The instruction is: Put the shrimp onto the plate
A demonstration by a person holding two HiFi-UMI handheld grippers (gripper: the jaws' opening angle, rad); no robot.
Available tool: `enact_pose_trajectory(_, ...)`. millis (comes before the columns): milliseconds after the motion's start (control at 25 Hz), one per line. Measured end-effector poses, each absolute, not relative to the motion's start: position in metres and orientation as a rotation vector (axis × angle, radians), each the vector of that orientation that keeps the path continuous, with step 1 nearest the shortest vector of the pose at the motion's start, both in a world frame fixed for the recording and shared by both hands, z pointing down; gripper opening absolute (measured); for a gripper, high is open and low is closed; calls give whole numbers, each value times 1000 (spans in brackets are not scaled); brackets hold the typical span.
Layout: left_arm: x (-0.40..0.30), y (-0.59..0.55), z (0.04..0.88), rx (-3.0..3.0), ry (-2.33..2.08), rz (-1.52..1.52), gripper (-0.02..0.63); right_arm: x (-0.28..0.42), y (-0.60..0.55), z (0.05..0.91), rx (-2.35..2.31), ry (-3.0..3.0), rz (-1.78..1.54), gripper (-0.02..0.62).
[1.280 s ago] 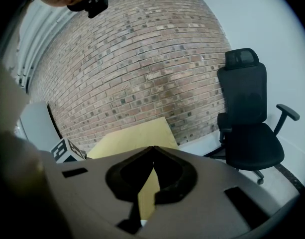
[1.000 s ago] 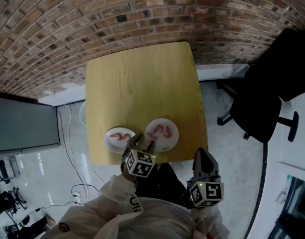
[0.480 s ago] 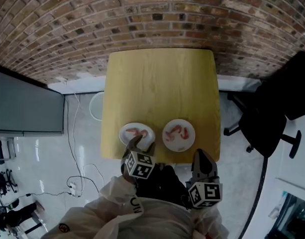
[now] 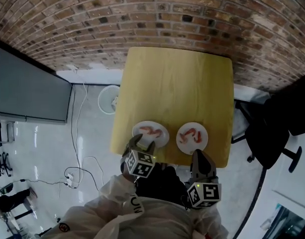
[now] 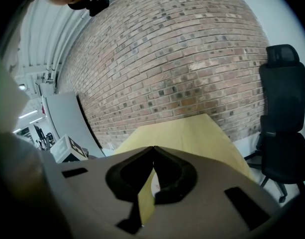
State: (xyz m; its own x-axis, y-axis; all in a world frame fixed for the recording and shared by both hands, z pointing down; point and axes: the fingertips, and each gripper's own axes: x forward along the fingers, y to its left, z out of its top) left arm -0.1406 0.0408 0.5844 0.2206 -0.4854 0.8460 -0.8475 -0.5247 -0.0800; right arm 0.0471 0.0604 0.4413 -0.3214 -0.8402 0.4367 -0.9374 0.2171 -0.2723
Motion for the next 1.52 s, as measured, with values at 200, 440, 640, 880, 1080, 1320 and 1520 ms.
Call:
enact_pose_trajectory(200, -156, 34, 586, 2086, -1244, 1216, 232, 28, 50, 449, 1641, -2300, 738, 23)
enact_pose_trajectory(440, -165, 25, 591, 2112, -1225, 1212, 232, 4, 36, 458, 1581, -2306, 748, 23)
enact_pose_trajectory(640, -165, 18, 600, 2171, -1145, 1242, 232, -11, 29, 471, 1543, -2297, 778, 23)
enact_pose_trajectory(880, -159, 10, 607, 2257, -1049, 1303, 232, -21, 22, 482, 1537, -2275, 818, 23)
enact_pose_trajectory(1080, -155, 8, 615, 2297, -976, 1355, 232, -23, 14, 482, 1535, -2268, 822, 23)
enact_pose_trajectory(1320, -152, 9, 620, 2312, -904, 1366, 232, -22, 8, 487, 1557, -2254, 837, 23)
enact_pose_trajectory(1520, -151, 10, 620, 2313, -853, 1371, 225, -25, 6, 484, 1552, -2257, 831, 23)
